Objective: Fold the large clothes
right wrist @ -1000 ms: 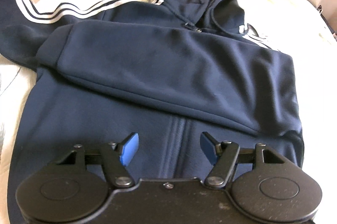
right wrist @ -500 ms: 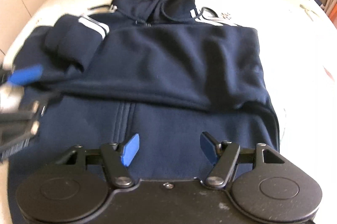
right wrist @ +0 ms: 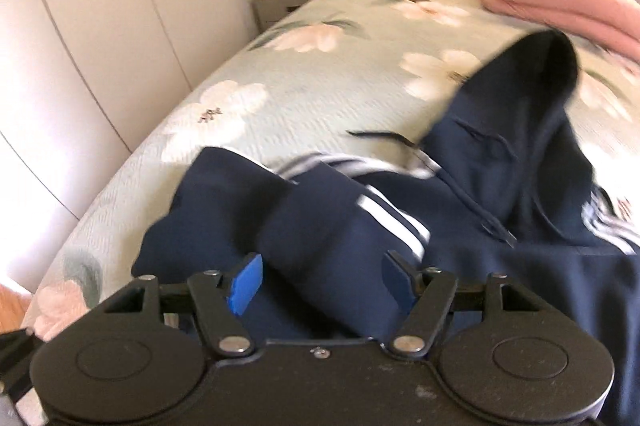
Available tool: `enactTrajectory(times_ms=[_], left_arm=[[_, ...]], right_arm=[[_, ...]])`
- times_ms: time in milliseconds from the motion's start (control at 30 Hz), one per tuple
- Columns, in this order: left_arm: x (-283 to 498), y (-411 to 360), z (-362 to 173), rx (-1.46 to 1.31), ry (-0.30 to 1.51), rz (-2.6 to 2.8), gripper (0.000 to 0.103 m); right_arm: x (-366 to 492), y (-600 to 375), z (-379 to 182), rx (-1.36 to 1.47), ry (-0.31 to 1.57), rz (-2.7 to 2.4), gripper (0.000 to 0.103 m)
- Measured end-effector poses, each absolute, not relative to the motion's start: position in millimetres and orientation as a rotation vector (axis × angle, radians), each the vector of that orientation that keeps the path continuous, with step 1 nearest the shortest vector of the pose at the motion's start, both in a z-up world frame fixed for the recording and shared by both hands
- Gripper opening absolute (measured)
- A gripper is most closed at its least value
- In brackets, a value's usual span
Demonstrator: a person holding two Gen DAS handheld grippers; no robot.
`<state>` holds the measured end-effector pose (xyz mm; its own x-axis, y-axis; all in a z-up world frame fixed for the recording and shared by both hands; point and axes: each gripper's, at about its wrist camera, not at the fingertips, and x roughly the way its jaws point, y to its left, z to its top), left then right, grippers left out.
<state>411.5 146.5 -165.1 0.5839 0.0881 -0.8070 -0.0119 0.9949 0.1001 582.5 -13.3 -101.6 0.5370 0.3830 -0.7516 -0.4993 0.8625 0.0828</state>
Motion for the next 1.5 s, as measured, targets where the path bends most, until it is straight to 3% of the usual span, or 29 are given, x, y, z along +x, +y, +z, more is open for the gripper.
enactTrajectory(times_ms=[300,367,400,433,833,933,1067,1100,1133,1167,1500], left_arm=[[430.7,186.0,-171.0,-0.014,0.938,0.16,0.056],[434.3,189.2,-170.9,-0.022,0.936,0.167,0.056],[435.4,189.8,-170.5,-0.02,0.935,0.17,0.056],[436.1,190.0,-169.6,-0.018,0.935,0.172,0.056],[462.8,147.5,-145.0,-0.004,0.852,0.037,0.057],[475.2,130.4,-149.5,0.026,0.844,-0.019,0.058],[486.5,113.8,-158.5,0.044,0.867,-0.032,0.058],[487.5,111.7,-160.2,0.032,0.873,-0.04,0.058],[488.2,109.3,-162.3,0.02,0.882,-0.046,0.058],[490.4,108.1,-165.7,0.013,0.891,-0.051,0.058],[508.4,89.0,-181.5,0.064,0.929,-0.081,0.061]], right_arm=[[603.5,28.8,-147.4,-0.255,0.886,0.418,0.081],[605.8,23.7,-153.4,-0.251,0.874,0.388,0.051],[605.6,17.8,-152.4,-0.225,0.872,0.383,0.021],[603.9,6.5,-148.1,-0.173,0.857,0.376,0.012],[556.9,-194.6,-40.9,0.071,0.525,-0.018,0.011],[559.3,-246.4,-43.6,0.112,0.538,-0.137,0.012],[583.1,-260.2,-81.1,0.21,0.768,0.032,0.025],[587.7,-249.8,-90.7,0.203,0.805,0.108,0.037],[593.0,-237.7,-98.7,0.2,0.832,0.173,0.064],[597.8,-226.8,-105.8,0.197,0.854,0.219,0.083],[648.7,-186.4,-158.2,0.267,1.007,0.268,0.083]])
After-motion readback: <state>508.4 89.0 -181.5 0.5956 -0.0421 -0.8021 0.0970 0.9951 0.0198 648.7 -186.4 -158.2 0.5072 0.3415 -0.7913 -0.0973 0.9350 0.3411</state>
